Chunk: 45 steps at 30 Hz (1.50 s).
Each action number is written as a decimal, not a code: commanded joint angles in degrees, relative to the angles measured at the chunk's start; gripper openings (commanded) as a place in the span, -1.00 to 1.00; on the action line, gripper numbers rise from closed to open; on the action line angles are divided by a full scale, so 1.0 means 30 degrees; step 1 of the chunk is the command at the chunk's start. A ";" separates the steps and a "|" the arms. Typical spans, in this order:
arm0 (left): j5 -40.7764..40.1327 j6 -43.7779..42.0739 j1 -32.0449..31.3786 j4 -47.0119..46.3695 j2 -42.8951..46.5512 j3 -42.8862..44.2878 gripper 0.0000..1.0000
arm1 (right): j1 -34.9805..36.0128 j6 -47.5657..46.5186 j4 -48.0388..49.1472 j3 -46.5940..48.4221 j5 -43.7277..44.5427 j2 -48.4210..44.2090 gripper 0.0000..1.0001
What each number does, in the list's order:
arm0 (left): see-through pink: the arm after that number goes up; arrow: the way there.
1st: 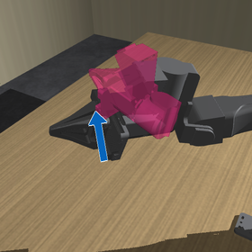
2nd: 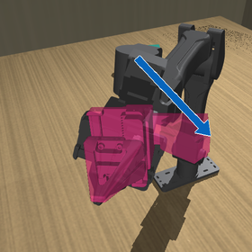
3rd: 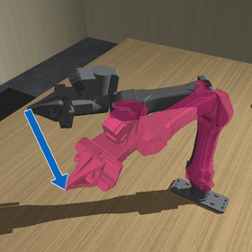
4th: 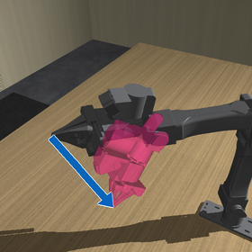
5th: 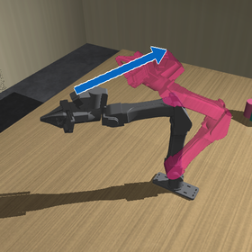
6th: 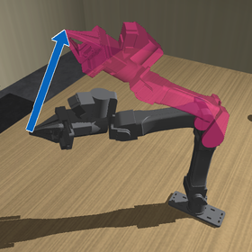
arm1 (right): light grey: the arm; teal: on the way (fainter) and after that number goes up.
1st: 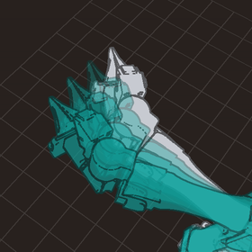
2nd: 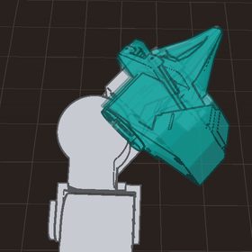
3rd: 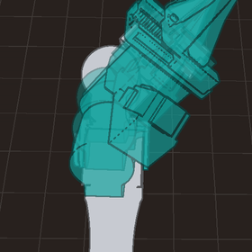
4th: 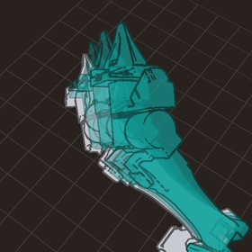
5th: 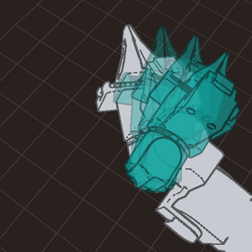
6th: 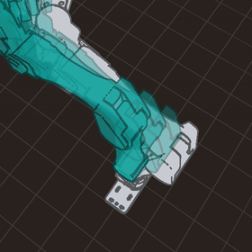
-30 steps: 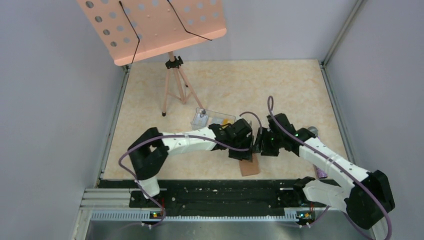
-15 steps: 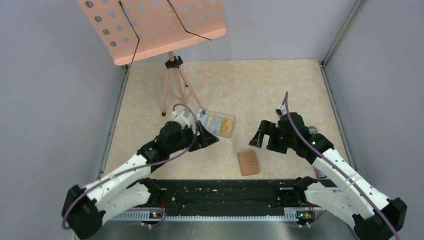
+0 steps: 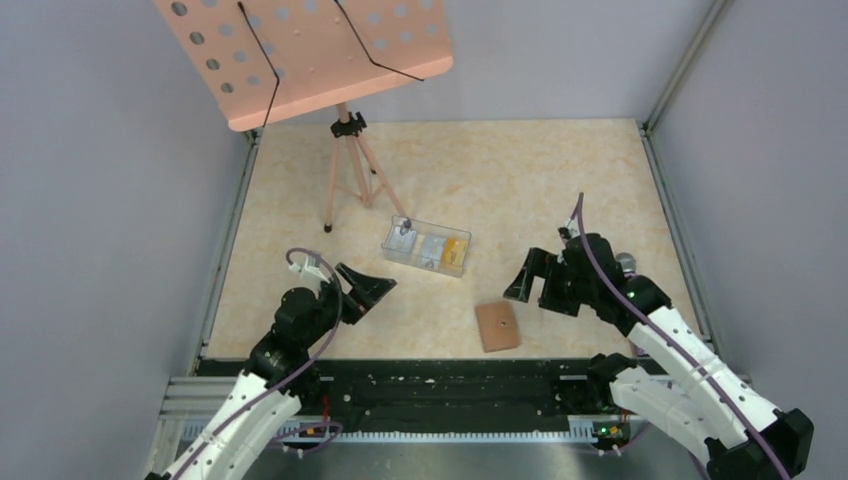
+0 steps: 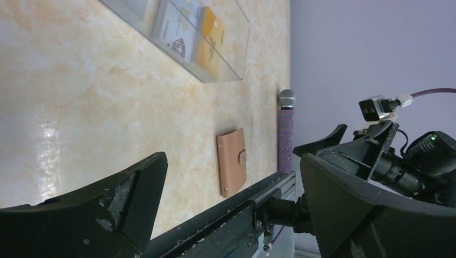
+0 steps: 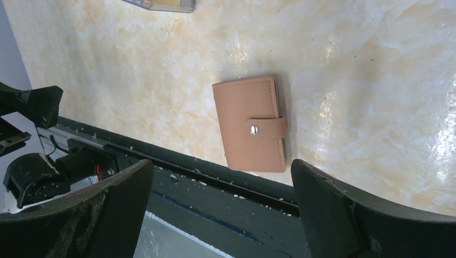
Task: Put the credit cards into the card holder
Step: Reset both arms
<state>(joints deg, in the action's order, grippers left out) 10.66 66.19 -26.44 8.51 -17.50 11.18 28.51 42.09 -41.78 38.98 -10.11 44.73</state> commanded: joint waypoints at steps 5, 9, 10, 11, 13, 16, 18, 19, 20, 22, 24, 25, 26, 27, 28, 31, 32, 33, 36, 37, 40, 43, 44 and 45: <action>-0.2847 -0.5824 0.0082 0.4787 -0.3728 0.4522 0.98 | -0.0556 -0.0491 0.0454 0.0998 0.2707 0.1405 0.97; -0.4102 -0.9903 0.0082 0.6435 -0.7968 0.7693 0.98 | -0.0710 -0.1460 0.1340 0.1591 0.5410 0.2327 0.97; -0.4547 -1.0719 0.0089 0.6803 -0.9032 0.8449 0.98 | -0.0762 -0.1775 0.1634 0.1669 0.6357 0.2475 0.97; -0.5465 -1.1422 0.0090 0.7160 -1.0015 0.9166 0.98 | -0.0812 -0.2258 0.2103 0.1645 0.7623 0.2600 0.97; -0.6966 -1.2635 0.0116 0.7255 -1.1555 1.0002 0.98 | -0.0891 -0.3855 0.3568 0.1042 0.9805 0.2766 0.97; -0.8690 -1.4374 0.0653 0.5484 -1.2731 0.9766 0.98 | -0.2249 -0.5577 0.6617 -0.0356 1.1281 0.3235 0.97; -0.9021 -1.5192 0.1634 0.3783 -1.2967 0.9054 0.98 | -0.3334 -0.6871 0.9123 -0.1634 1.0838 0.3657 0.96; -0.9044 -1.5522 0.2246 0.2816 -1.2972 0.8623 0.98 | -0.3796 -0.7275 1.0331 -0.2225 1.0888 0.3923 0.94; -0.8977 -1.5830 0.2952 0.1879 -1.3026 0.7924 0.98 | -0.4169 -0.7618 1.1562 -0.2804 1.1161 0.4195 0.94; -0.8606 -1.6436 0.4419 -0.0596 -1.3306 0.6878 0.98 | -0.4592 -0.8803 1.4439 -0.4189 1.1989 0.4680 0.93; -0.8279 -1.7323 0.5564 -0.3158 -1.3811 0.5826 0.98 | -0.4689 -1.0247 1.8180 -0.5806 1.3197 0.5228 0.94; -0.8076 -1.8016 0.6037 -0.4013 -1.4165 0.5667 0.98 | -0.4764 -1.0842 2.0233 -0.6595 1.3589 0.5486 0.97; -0.8080 -1.8545 0.6370 -0.4731 -1.4568 0.5651 0.98 | -0.4979 -1.1352 2.2310 -0.7349 1.3572 0.5818 0.97; -0.8047 -1.9138 0.6646 -0.5795 -1.5032 0.5572 0.98 | -0.5276 -1.1526 2.4349 -0.7978 1.3379 0.6219 0.97; -0.7911 -1.9780 0.6835 -0.6946 -1.5475 0.5390 0.98 | -0.5588 -1.1559 2.6077 -0.8478 1.3088 0.6723 0.97; -0.8018 -2.1025 0.7366 -1.1169 -1.7264 0.4524 0.98 | -0.6424 -1.1962 2.7949 -0.7967 1.2319 0.8480 0.98; -0.8080 -2.1166 0.7525 -1.2401 -1.7768 0.4347 0.98 | -0.6552 -1.2291 2.8770 -0.7832 1.2252 0.8913 0.98; -0.8113 -2.1289 0.7684 -1.3588 -1.8332 0.4090 0.98 | -0.6722 -1.2698 2.9768 -0.7874 1.1948 0.9312 0.98; -0.8270 -2.1313 0.8064 -1.6833 -1.9674 0.3707 0.98 | -0.7842 -1.2963 3.3526 -0.8760 1.0200 1.0290 0.97; -0.8115 -2.1337 0.8202 -1.7892 -1.9937 0.3487 0.98 | -0.8425 -1.2493 3.5504 -0.9425 0.9618 1.1102 0.98; -0.7517 -2.0887 0.9187 -2.2051 -2.1915 0.2545 0.98 | -0.9120 -1.2631 3.7948 -1.0135 0.7835 1.2427 0.97; -0.7075 -2.0396 0.9760 -2.3297 -2.2037 0.1792 0.98 | -0.9122 -1.2852 3.7728 -0.9773 0.7494 1.2837 0.97; -0.7165 -2.0538 0.9752 -2.2446 -2.1898 0.2098 0.98 | -0.9112 -1.2728 3.6892 -0.9647 0.7584 1.2585 0.97; -0.7102 -2.0603 0.9728 -2.1882 -2.1797 0.2293 0.98 | -0.9120 -1.2760 3.7166 -0.9726 0.7610 1.2700 0.97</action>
<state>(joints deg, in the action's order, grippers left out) -11.77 4.14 2.13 -49.76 -84.07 17.30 1.54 4.58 61.89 9.10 16.43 82.96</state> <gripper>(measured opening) 0.991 0.983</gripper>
